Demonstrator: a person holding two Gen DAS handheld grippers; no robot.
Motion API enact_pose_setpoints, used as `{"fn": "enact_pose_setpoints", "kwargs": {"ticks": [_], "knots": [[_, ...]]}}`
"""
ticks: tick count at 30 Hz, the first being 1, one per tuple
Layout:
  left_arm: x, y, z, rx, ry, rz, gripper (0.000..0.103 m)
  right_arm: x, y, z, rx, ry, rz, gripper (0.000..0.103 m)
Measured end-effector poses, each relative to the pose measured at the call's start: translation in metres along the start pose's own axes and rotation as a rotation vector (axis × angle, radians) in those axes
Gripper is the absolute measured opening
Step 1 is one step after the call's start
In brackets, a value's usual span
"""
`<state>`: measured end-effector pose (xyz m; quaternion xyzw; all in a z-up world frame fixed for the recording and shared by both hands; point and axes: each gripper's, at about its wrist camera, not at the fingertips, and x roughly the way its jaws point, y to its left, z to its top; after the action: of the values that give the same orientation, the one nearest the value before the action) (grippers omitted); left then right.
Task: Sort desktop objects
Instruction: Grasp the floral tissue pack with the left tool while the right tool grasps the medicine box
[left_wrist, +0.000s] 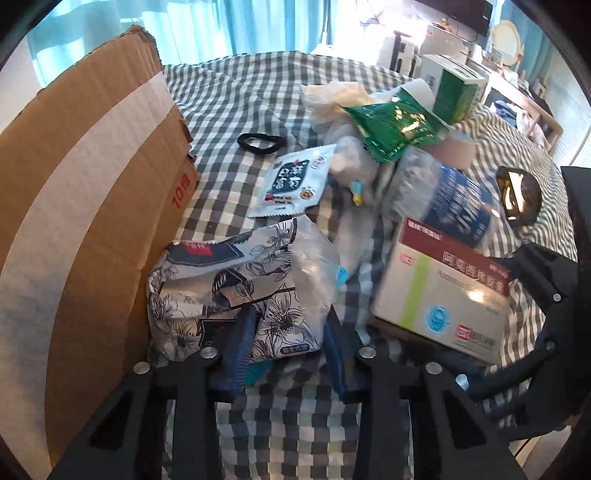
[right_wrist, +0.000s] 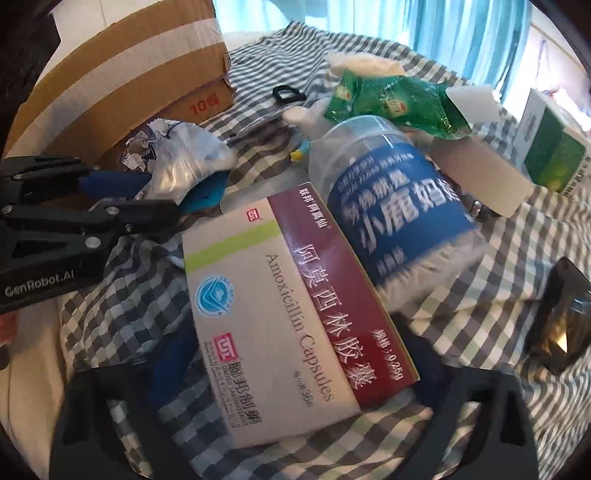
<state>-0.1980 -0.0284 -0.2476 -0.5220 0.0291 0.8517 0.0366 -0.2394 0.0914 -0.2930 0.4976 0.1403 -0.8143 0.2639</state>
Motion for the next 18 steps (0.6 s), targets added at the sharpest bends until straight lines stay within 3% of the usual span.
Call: {"fn": "enact_pose_setpoints", "kwargs": {"ticks": [5,11,18], "knots": [[-0.014,0.002,-0.002,-0.010,0.015,-0.072,0.025,-0.025,0.010,-0.019,0.110,-0.071,-0.020,0.085],[-0.051,-0.006,-0.011,0.014,-0.015,-0.145,0.023,-0.072,0.018,-0.045,0.222,-0.109,-0.043,0.080],[-0.088,-0.030,-0.027,0.064,-0.049,-0.190,0.023,-0.116,0.025,-0.045,0.271,-0.190,-0.088,0.078]]}}
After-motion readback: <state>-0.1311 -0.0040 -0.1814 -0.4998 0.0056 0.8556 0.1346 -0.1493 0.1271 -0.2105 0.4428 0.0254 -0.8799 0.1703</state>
